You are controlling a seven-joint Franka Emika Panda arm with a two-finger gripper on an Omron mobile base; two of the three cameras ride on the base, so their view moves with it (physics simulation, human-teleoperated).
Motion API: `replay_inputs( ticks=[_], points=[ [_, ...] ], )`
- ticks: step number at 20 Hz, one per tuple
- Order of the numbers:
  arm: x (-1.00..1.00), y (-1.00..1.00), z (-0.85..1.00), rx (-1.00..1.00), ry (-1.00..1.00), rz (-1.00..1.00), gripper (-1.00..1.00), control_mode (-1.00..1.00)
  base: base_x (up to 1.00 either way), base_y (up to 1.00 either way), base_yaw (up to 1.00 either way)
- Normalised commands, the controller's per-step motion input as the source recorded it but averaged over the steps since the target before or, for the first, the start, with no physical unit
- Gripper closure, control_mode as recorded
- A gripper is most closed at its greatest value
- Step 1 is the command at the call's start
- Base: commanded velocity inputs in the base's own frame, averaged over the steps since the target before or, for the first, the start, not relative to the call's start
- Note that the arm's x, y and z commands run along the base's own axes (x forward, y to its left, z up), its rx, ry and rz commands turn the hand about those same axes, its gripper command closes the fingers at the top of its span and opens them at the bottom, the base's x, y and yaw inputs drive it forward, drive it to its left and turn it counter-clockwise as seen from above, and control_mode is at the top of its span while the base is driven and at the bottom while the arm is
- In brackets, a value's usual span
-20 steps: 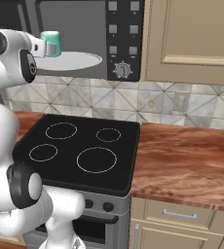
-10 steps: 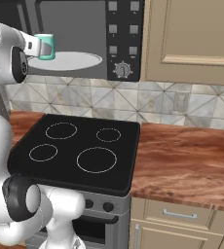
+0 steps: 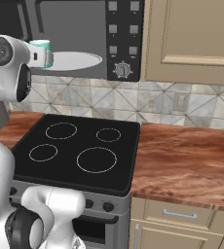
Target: Pick the cup of tea, navigate to the dining table, and place it on the saucer.
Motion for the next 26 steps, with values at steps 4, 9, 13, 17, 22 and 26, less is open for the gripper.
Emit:
replay_inputs(
  ticks=[4, 9, 13, 17, 22, 26],
  points=[
    [-0.44, -0.4, 0.0, 0.0, 0.0, 0.26, 1.0, -1.0, 0.0, 0.0, 0.0],
    [-0.46, -0.15, 0.0, 0.0, 0.0, 0.29, 1.0, -1.0, 0.0, 0.0, 0.0],
    [-0.44, 0.0, 0.0, 0.0, 0.02, 0.3, 1.0, -1.0, 0.0, 0.0, 0.0],
    [-0.39, 0.0, -0.06, 0.0, 0.0, 0.12, 1.0, -1.0, 0.0, 0.0, 0.0],
    [-0.41, -0.04, -0.18, 0.0, 0.0, 0.0, 1.0, -1.0, 0.0, 0.0, 0.0],
    [-0.49, -0.13, -0.31, 0.0, 0.0, 0.0, 1.0, -1.0, 0.0, 0.0, 0.0]
  ],
)
